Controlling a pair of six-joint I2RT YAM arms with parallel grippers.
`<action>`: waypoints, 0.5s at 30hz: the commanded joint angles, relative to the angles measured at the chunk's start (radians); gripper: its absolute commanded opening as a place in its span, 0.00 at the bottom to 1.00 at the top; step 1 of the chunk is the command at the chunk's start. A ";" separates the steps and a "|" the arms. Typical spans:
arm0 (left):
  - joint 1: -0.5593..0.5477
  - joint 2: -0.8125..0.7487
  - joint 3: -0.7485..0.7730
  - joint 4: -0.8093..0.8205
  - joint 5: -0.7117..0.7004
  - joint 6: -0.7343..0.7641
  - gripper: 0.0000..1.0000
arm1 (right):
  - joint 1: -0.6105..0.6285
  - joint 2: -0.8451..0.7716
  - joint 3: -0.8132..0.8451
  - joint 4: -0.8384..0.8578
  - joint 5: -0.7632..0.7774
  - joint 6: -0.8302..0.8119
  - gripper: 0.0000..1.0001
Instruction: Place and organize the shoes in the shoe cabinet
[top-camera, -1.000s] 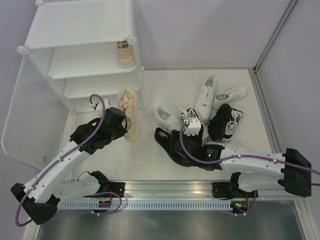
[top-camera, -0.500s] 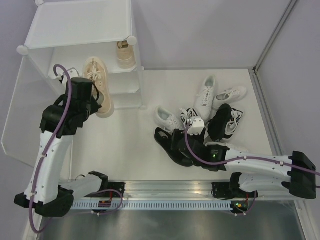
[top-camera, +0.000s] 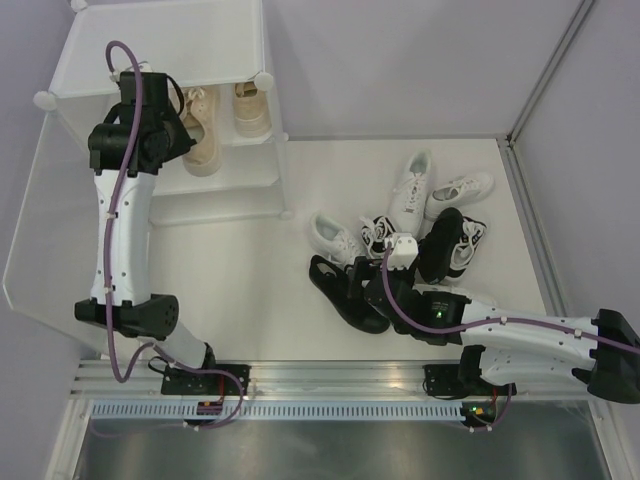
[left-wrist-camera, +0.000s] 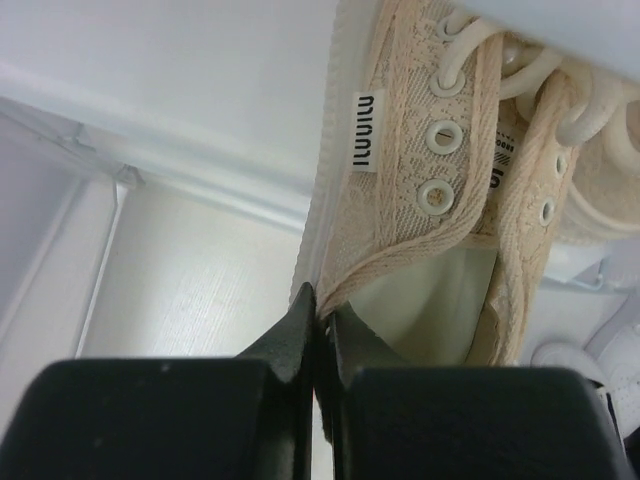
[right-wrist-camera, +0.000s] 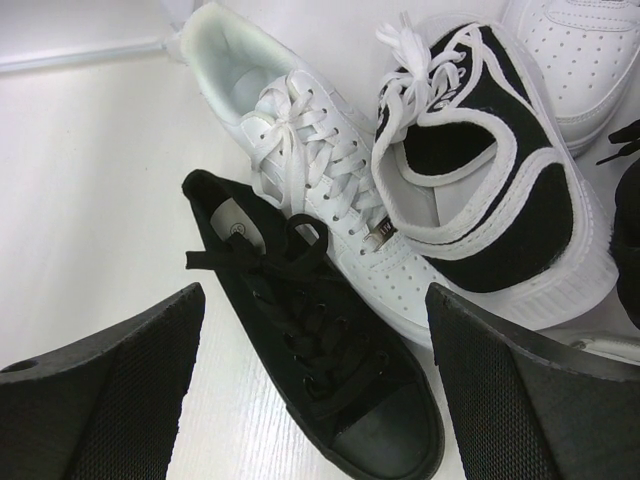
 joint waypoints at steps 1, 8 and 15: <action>0.042 0.044 0.125 0.079 0.046 0.049 0.05 | 0.002 -0.012 -0.006 0.011 0.039 -0.022 0.95; 0.058 0.112 0.140 0.171 0.087 0.083 0.05 | 0.002 0.020 0.003 0.031 0.033 -0.046 0.95; 0.061 0.118 0.100 0.286 0.081 0.098 0.14 | 0.000 0.061 0.016 0.034 0.024 -0.049 0.95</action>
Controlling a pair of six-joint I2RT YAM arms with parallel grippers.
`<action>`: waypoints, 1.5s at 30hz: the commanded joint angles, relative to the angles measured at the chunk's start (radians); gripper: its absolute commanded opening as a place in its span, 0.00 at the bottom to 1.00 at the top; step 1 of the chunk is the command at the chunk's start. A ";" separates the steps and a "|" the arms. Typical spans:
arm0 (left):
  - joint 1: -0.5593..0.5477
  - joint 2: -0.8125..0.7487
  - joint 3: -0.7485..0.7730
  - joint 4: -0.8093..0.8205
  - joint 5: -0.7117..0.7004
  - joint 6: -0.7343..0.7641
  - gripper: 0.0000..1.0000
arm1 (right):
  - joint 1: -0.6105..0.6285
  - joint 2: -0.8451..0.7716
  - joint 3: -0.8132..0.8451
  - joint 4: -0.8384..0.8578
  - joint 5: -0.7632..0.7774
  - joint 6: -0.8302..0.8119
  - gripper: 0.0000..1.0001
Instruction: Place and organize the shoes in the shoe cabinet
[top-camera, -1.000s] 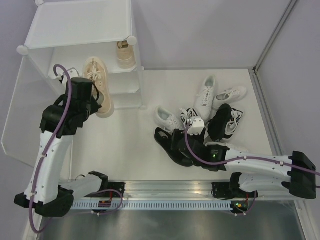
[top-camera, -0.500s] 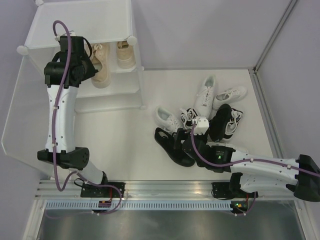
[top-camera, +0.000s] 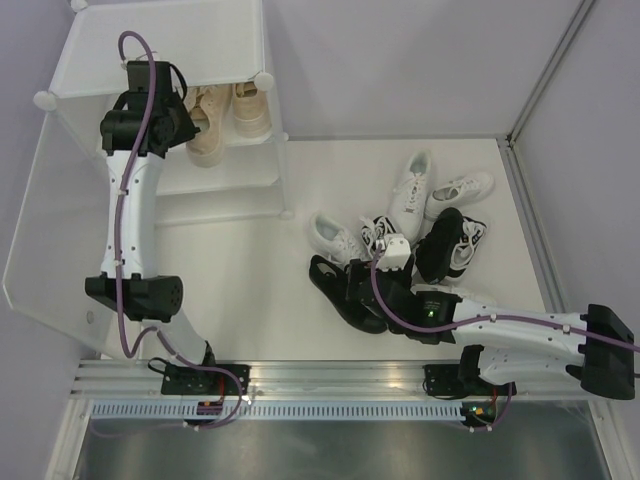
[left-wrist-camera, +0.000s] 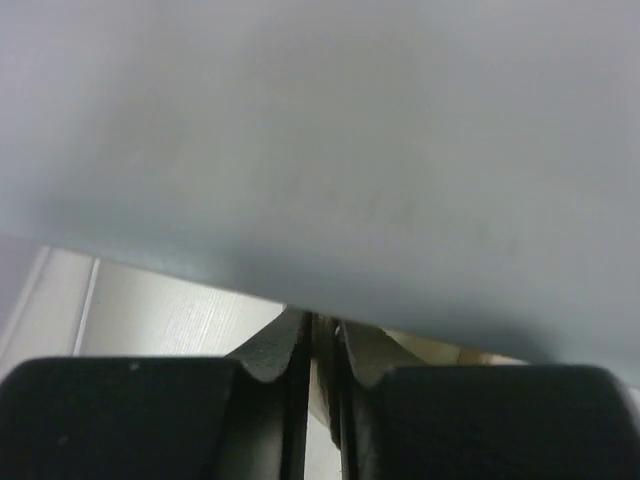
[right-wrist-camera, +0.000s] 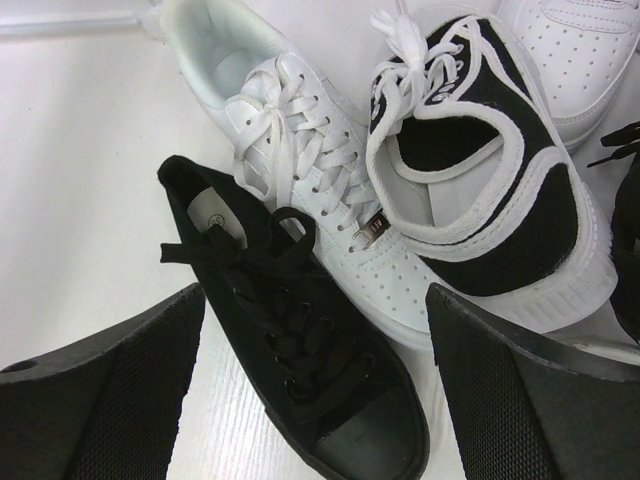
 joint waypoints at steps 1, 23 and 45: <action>0.005 -0.038 0.006 0.222 0.008 0.027 0.18 | 0.000 0.014 0.017 0.026 0.017 -0.009 0.95; 0.003 -0.573 -0.675 0.551 0.205 0.041 1.00 | -0.033 0.063 0.084 0.368 -0.083 -0.355 0.95; 0.000 -0.635 -1.008 0.880 0.252 0.148 0.96 | -0.297 0.875 0.832 0.815 -0.285 -0.684 0.75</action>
